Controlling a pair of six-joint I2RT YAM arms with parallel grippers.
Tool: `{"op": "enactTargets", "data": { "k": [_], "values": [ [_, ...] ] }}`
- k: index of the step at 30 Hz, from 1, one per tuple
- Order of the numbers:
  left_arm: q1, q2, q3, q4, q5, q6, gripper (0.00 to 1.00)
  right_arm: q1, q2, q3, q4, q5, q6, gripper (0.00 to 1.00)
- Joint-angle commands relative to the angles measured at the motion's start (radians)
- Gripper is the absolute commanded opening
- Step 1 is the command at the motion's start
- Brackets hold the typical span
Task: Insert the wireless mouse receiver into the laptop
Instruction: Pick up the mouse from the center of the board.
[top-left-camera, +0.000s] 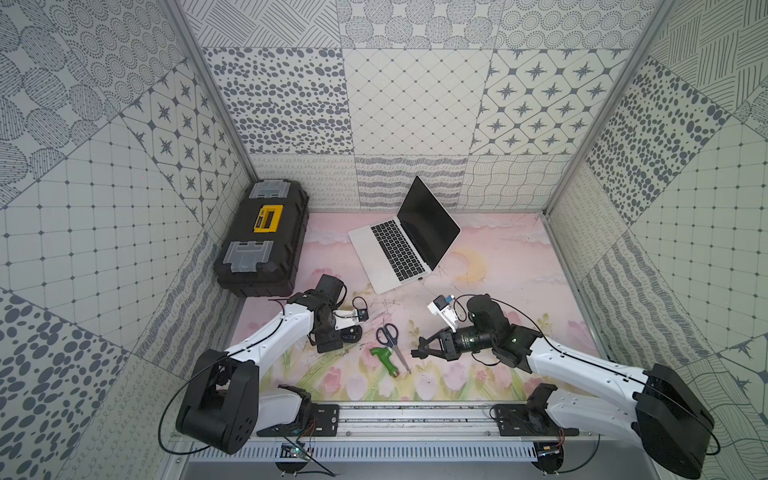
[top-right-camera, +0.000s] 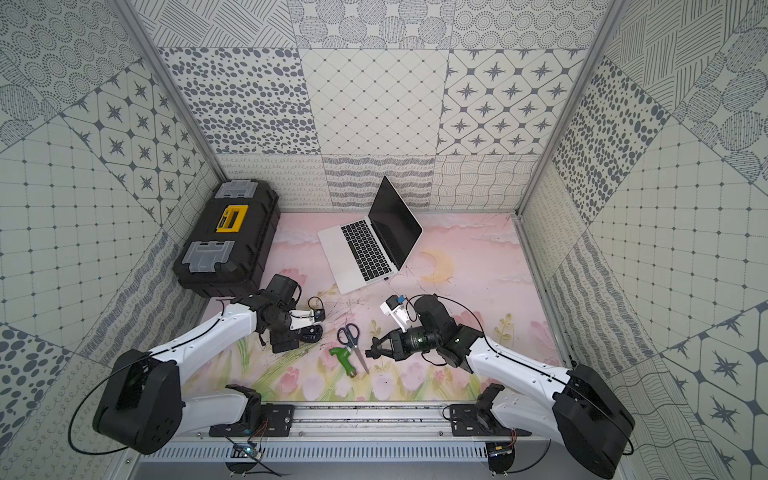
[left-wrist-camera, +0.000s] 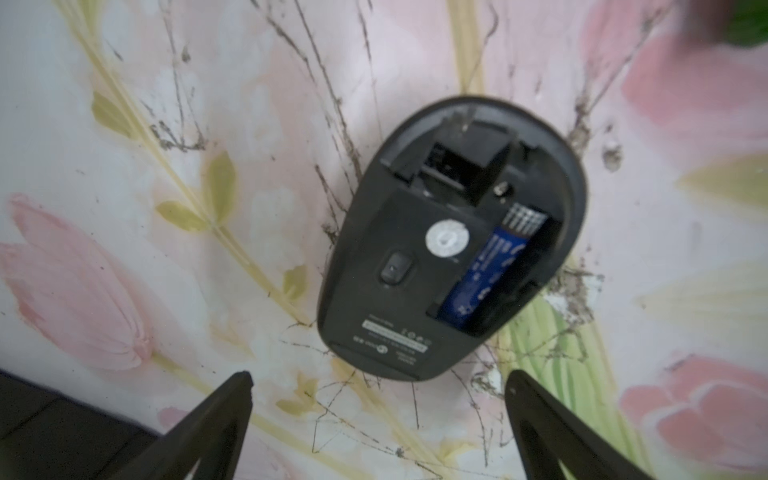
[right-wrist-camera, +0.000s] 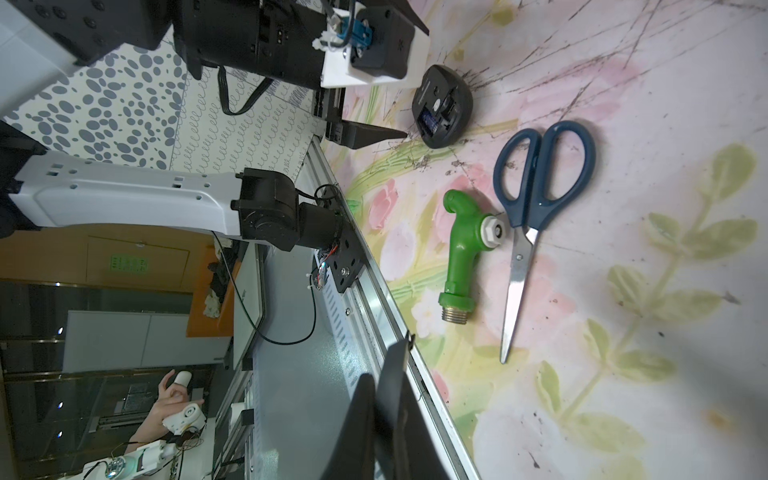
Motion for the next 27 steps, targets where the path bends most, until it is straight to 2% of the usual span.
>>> {"op": "enactTargets", "data": {
  "k": [1,8,14,18,23,27],
  "values": [
    [0.021,0.078,0.04,-0.004,0.116,0.105,0.98,0.002,-0.008,-0.019,0.058,0.004,0.016,0.0],
    [0.014,0.124,0.051,-0.057,0.201,0.086,0.93,0.003,0.003,-0.038,0.075,0.015,0.029,0.0],
    [0.014,0.173,0.048,-0.043,0.202,0.077,0.83,0.002,0.005,-0.05,0.089,0.019,0.04,0.0],
    [0.015,0.186,0.044,-0.033,0.204,0.062,0.68,-0.01,-0.015,-0.067,0.095,0.037,0.066,0.0],
    [0.011,0.118,0.077,-0.039,0.308,-0.049,0.52,-0.098,-0.074,-0.107,0.067,0.03,0.09,0.0],
    [-0.057,0.055,0.158,-0.086,0.399,-0.193,0.45,-0.196,-0.139,-0.115,-0.03,0.021,0.062,0.0]
  ]
}}
